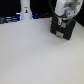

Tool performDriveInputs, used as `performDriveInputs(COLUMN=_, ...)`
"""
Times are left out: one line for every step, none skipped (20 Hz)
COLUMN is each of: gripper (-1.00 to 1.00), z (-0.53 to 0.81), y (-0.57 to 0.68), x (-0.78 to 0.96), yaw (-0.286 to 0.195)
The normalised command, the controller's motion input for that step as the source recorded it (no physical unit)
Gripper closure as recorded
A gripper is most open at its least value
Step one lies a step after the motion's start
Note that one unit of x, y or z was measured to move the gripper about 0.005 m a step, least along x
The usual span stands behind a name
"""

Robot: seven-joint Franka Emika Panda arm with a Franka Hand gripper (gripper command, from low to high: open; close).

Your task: Open the kcup holder, insert the kcup into the holder, and close the kcup holder

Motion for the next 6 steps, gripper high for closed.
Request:
performDriveInputs(gripper=-1.00, z=0.42, y=0.02, x=0.06, yaw=-0.004)
performDriveInputs(gripper=-1.00, z=0.08, y=-0.01, x=0.05, yaw=-0.007)
performDriveInputs(gripper=-1.00, z=0.02, y=0.01, x=0.02, yaw=-0.008)
performDriveInputs(gripper=-1.00, z=0.01, y=0.00, x=0.01, yaw=-0.006)
performDriveInputs(gripper=-1.00, z=0.01, y=0.01, x=0.02, yaw=-0.003)
performDriveInputs(gripper=-1.00, z=0.01, y=0.01, x=0.02, yaw=-0.003)
